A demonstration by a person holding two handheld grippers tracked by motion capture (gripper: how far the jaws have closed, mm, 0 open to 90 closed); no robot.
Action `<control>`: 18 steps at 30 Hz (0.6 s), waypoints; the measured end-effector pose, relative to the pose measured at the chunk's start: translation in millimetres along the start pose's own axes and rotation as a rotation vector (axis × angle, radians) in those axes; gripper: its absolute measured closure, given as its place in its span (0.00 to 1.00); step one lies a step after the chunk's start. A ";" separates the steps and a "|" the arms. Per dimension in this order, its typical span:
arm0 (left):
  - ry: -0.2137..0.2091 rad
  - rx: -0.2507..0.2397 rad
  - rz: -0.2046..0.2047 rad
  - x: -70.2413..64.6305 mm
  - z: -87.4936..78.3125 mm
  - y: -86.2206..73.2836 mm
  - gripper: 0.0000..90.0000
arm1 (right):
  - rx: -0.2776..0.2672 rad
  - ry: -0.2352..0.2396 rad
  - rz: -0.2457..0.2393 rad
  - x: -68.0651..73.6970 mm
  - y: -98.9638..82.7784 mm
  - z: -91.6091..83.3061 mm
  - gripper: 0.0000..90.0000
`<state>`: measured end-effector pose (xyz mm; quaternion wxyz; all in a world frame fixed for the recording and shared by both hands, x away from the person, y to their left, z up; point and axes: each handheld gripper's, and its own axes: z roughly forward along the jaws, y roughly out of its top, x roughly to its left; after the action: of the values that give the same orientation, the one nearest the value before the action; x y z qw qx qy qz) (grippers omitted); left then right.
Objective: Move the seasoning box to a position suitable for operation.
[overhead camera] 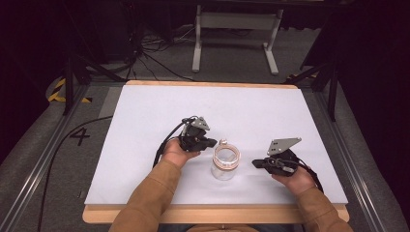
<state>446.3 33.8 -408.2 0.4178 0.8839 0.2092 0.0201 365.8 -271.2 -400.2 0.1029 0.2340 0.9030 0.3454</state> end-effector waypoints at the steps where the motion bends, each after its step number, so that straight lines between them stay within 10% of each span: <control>1: 0.002 -0.001 0.002 -0.5 1.2 0.2 1.00 | 0.000 0.001 0.000 0.1 -0.3 -0.2 0.99; 18: -0.047 0.040 0.005 0.7 4.6 2.3 1.00 | 0.002 -0.004 0.002 1.4 -4.1 -2.0 0.99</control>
<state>448.7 29.5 -409.6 0.4048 0.8928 0.1976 -0.0039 362.5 -274.3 -401.6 0.1044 0.2356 0.9030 0.3439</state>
